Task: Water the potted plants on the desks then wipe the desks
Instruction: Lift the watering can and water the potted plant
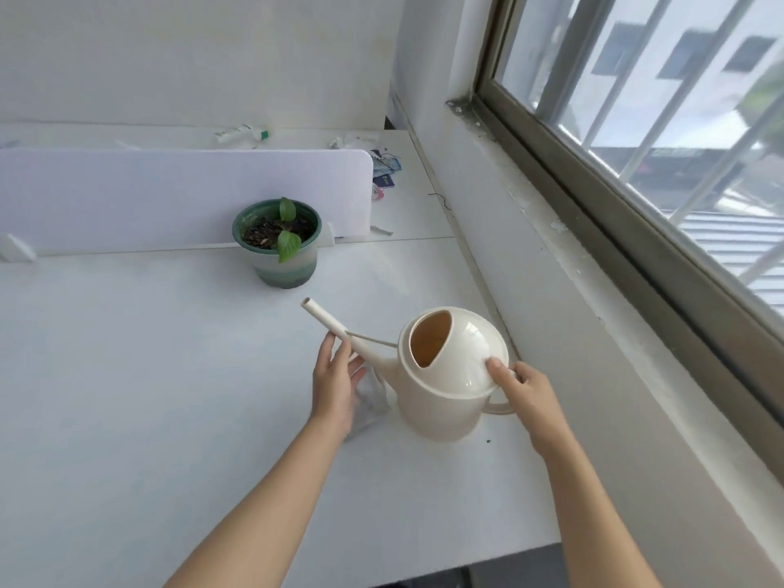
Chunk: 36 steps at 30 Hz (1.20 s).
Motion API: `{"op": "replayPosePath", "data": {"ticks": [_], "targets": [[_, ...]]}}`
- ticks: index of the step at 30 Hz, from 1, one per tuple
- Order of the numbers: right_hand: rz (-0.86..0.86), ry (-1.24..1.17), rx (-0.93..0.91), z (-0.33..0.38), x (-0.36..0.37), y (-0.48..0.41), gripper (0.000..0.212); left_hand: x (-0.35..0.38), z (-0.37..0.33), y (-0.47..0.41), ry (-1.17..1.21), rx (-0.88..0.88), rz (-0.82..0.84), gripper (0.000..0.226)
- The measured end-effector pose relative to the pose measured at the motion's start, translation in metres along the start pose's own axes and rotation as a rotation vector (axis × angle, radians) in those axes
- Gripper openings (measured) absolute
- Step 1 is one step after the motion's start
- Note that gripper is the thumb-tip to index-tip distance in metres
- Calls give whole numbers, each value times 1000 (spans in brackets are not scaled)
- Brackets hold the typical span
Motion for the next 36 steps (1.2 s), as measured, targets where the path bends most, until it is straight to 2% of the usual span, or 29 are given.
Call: {"op": "replayPosePath", "data": {"ticks": [3, 4, 7, 8, 9, 12, 15, 18, 22, 29, 36], "targets": [[18, -3, 9, 20, 9, 16, 38, -11, -33, -1, -50, 31, 105, 38], [29, -18, 3, 27, 15, 22, 42, -15, -43, -3, -87, 48, 128, 39], [78, -23, -33, 54, 28, 42, 74, -28, -71, -7, -132, 95, 185, 45], [117, -21, -49, 62, 32, 48, 75, -32, -81, -8, -124, 104, 198, 46], [165, -34, -70, 68, 35, 53, 66, -36, -91, -9, -107, 112, 211, 46], [242, -108, -124, 87, 53, 68, 21, -48, -118, -11, -54, 127, 248, 42], [195, -134, -193, 102, 76, 78, 7, -61, -135, -16, -51, 122, 265, 38], [105, -92, -249, 113, 96, 81, 16, -74, -147, -25, -66, 113, 252, 31], [19, -29, -280, 120, 115, 81, 20, -86, -154, -38, -112, 103, 238, 38], [-63, -62, -228, 113, 140, 69, 17, -86, -151, -49, -68, 104, 171, 17], [-121, -57, -201, 120, 141, 49, 18, -74, -130, -70, -111, 64, 125, 42]]}}
Point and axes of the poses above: each hand's wrist, its own y-axis away from the middle knuckle, its own x-axis out of the palm, z = x × y, the point moved 2 cm from there along -y, towards the middle knuckle, and after that the axes turned 4 degrees about y, right-handed, at the moved point
